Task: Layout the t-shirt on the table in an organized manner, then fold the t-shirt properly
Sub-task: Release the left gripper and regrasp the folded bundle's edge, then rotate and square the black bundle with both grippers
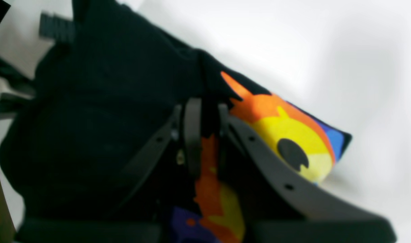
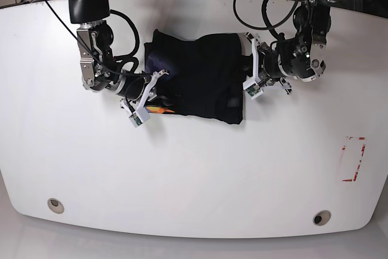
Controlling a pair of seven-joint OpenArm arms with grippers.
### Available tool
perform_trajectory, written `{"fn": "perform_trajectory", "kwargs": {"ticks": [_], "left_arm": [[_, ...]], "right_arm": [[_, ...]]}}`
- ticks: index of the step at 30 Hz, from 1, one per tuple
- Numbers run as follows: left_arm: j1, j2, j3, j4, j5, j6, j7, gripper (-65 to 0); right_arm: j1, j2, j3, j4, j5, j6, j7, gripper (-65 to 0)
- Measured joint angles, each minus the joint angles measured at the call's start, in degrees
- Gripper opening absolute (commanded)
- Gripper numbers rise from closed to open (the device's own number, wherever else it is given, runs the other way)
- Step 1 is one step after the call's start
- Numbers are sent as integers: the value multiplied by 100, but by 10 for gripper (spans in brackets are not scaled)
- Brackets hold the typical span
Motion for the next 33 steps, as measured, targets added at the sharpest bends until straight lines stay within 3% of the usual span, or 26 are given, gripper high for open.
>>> {"fn": "perform_trajectory", "kwargs": {"ticks": [6, 16, 18, 25, 30, 33], "left_arm": [[-597, 0, -28, -896, 181, 0, -415, -556], [-1731, 15, 433, -1980, 260, 0, -490, -556], [-1878, 22, 485, -2033, 267, 0, -492, -556], [-2393, 11, 546, -1845, 273, 0, -476, -556], [-2649, -2, 516, -1196, 269, 2, -181, -556], [-2621, 13, 514, -719, 256, 2, 81, -556]], "right_arm": [[-236, 15, 13, 376, -31, -44, 11, -593], [-981, -33, -4, 1360, -81, -28, -85, -593], [-1073, -57, -9, 1552, -70, -197, -101, -593], [-1158, -219, -33, 2214, -68, -566, -94, -593], [-1150, -201, -11, 2612, -7, -863, -212, -593], [-1145, -98, -2, 2688, -24, -872, -341, -593]]}}
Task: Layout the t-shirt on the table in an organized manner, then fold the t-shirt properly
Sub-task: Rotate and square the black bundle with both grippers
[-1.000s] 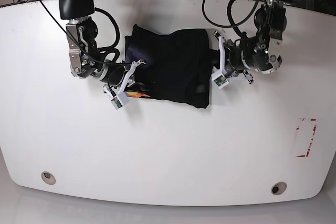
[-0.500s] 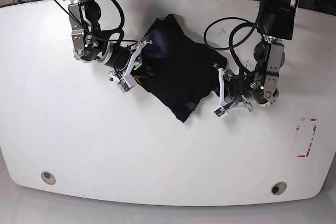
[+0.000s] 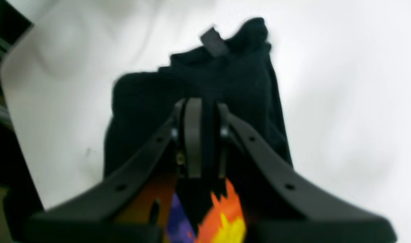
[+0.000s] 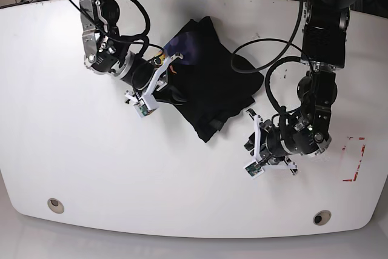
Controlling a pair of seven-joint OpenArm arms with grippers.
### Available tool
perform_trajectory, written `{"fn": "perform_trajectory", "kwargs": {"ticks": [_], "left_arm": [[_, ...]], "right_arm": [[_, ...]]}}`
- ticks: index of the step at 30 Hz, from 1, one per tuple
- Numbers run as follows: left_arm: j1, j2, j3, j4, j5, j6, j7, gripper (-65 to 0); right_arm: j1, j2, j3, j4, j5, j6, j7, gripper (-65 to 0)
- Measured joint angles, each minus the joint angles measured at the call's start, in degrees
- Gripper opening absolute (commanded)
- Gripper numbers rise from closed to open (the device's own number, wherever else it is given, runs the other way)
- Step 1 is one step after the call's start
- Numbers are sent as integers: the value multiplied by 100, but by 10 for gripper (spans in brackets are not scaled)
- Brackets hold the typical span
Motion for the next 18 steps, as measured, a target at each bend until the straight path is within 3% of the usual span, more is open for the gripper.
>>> {"fn": "perform_trajectory", "kwargs": {"ticks": [7, 18], "left_arm": [[883, -4, -4, 918, 0, 4, 328, -556], [2350, 140, 2, 1274, 57, -7, 76, -556]], "right_arm": [[-4, 234, 4, -120, -87, -26, 22, -593], [-33, 258, 0, -824, -1172, 83, 428, -593]]}}
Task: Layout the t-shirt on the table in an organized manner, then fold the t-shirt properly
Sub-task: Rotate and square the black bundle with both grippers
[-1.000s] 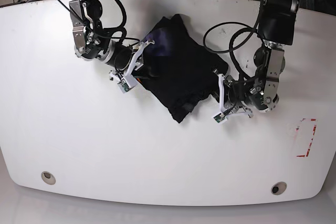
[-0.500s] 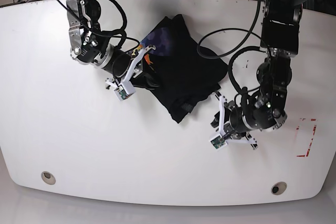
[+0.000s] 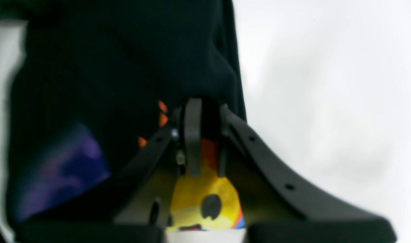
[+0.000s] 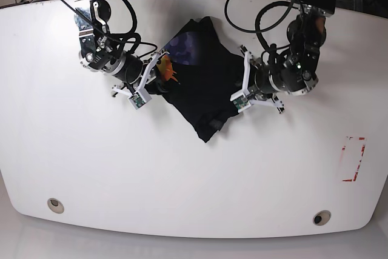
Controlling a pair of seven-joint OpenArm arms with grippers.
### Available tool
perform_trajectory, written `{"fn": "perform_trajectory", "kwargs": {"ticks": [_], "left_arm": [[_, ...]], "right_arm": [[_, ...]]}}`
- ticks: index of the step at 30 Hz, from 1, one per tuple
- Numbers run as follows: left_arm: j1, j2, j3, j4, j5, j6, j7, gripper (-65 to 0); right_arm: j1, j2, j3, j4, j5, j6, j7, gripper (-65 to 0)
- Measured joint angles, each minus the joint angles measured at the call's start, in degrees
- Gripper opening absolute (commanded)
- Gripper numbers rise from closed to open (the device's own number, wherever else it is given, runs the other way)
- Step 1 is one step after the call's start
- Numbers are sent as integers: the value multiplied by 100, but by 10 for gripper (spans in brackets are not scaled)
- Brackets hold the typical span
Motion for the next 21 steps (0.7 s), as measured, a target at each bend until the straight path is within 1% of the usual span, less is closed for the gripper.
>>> {"fn": "perform_trajectory", "kwargs": {"ticks": [1, 3, 4, 7, 8, 10, 12, 16, 18, 21], "left_arm": [[70, 7, 2, -4, -7, 2, -166, -556], [177, 7, 0, -107, -28, 2, -378, -556], [205, 7, 2, -201, -48, -11, -494, -556], [210, -2, 13, -588, -31, -4, -603, -556], [179, -15, 13, -758, -24, -11, -741, -556], [55, -85, 26, -1086, -138, -9, -973, -556], [-164, -177, 46, -1438, -262, -83, -1143, -556], [-715, -188, 26, -2122, -245, -70, -1399, -556], [-931, -199, 4, -2312, -197, -37, -1403, -556], [-1104, -304, 26, -2376, -125, -31, -1351, -556]], "right_arm": [[-4, 0, 2, -59, -26, 96, 105, -593], [-13, 0, 2, -177, -20, 188, 208, -593], [-26, 0, 0, -225, -24, 190, 240, -593], [-146, -4, 2, -275, -28, 188, 304, -593], [-197, -2, 0, -275, -22, 190, 354, -593], [-299, -79, 9, -275, -31, 190, 398, -593], [-400, -195, 15, -269, -52, 164, 415, -593], [-592, -420, 9, -166, -92, 170, 444, -593], [-682, -555, -11, -101, -96, 175, 404, -593], [-793, -763, -22, -33, -94, 190, 396, -593]]}}
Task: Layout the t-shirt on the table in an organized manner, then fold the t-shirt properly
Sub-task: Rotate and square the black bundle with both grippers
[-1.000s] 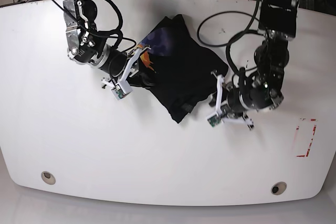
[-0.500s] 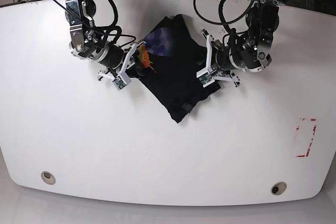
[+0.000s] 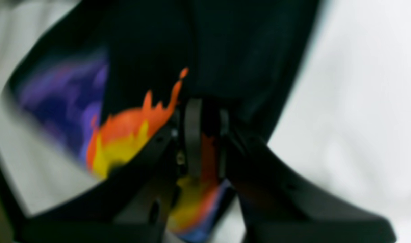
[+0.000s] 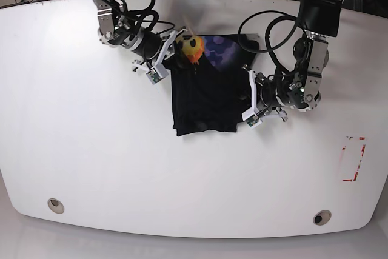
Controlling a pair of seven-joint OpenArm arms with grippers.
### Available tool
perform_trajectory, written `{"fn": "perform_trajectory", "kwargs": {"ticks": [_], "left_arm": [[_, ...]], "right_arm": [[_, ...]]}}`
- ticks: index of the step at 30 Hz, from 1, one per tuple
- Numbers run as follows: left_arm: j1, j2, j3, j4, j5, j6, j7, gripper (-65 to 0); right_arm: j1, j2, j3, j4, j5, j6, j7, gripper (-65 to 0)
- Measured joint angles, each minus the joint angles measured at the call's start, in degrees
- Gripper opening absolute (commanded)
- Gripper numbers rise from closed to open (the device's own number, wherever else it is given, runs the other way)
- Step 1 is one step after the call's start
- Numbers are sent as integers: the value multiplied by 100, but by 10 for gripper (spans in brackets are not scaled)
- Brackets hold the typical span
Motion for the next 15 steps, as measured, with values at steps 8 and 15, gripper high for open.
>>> {"fn": "perform_trajectory", "kwargs": {"ticks": [8, 15], "left_arm": [[-151, -428, -4, 398, 87, -7, 442, -556], [-214, -610, -282, 1725, 74, 22, 868, -556]], "right_arm": [[-13, -236, 2, 221, -37, 2, -57, -593], [4, -109, 289, 793, -17, 66, -426, -593]]}}
